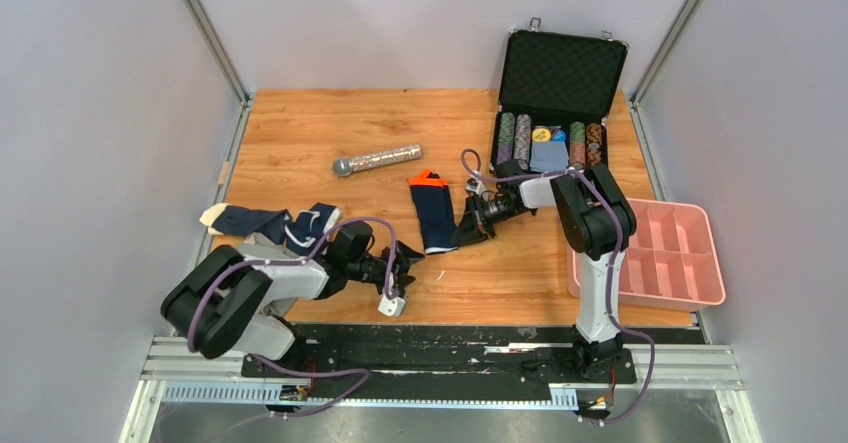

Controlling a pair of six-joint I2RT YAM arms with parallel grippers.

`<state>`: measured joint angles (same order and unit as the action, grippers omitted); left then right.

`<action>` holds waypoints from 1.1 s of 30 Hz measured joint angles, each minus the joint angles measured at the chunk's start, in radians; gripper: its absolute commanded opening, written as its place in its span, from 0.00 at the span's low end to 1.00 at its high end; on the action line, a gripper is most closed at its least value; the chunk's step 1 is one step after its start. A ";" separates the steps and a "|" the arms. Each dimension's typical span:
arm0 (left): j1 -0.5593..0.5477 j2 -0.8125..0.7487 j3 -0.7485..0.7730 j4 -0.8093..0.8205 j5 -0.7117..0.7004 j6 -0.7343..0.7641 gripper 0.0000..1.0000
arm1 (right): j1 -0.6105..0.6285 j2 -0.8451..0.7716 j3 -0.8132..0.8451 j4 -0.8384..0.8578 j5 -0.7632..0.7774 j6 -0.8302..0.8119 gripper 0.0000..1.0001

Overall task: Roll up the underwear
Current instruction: Roll the underwear to the center of the board.

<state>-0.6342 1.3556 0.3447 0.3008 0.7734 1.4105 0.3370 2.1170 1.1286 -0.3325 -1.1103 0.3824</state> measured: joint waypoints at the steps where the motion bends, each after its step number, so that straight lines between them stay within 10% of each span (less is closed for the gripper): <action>1: -0.004 0.033 -0.004 0.040 0.001 0.032 0.68 | 0.000 -0.002 -0.003 0.004 -0.001 0.002 0.00; 12: -0.019 0.283 0.026 0.387 -0.031 0.221 0.63 | 0.000 -0.013 -0.024 0.015 -0.010 0.012 0.00; 33: -0.019 0.378 0.115 0.305 -0.066 0.406 0.28 | 0.000 -0.013 -0.027 0.022 -0.014 0.021 0.00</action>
<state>-0.6533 1.7340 0.4599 0.6060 0.7078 1.8164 0.3370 2.1036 1.1019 -0.3107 -1.1240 0.4034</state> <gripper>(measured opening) 0.321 0.048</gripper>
